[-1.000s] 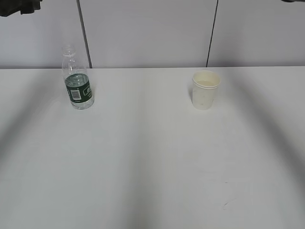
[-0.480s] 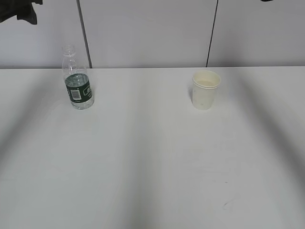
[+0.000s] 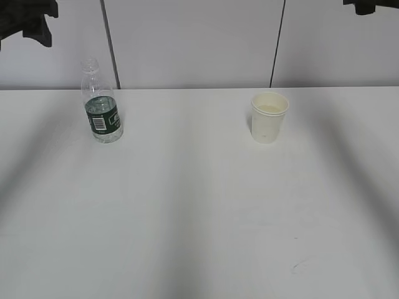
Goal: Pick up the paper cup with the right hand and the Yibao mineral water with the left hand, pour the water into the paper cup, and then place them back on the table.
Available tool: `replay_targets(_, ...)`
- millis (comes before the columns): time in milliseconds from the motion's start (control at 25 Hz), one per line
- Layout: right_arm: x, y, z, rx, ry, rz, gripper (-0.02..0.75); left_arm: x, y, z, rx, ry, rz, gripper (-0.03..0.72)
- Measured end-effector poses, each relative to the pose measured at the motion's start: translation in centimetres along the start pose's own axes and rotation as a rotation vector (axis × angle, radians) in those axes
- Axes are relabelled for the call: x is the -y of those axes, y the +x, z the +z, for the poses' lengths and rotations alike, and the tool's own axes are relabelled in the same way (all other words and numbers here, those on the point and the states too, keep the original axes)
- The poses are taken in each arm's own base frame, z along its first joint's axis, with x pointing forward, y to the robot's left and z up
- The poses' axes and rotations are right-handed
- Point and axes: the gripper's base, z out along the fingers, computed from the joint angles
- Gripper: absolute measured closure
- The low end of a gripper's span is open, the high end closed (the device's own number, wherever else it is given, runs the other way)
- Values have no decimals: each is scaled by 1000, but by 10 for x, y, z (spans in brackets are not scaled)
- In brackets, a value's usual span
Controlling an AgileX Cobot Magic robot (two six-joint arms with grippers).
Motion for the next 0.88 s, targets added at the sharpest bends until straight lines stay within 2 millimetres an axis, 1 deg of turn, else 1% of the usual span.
replay_targets(200,-11,6,-7,-99,80,-35,145,0,1,0,-8,-2,1,177)
replay_targets(280,-14,11,-9,-167,93,-27,145,-1,2,0,-19,-7,2,177)
replay_targets(560,-23,34,-18,-439,11,34,150,-2,6,0,-62,-23,15,177)
replay_targets(720,-22,30,-33,-560,-35,40,151,-2,9,-1,-105,-26,30,177)
replay_targets(880,-18,15,-48,-669,-57,62,151,-4,15,-1,-166,-41,49,178)
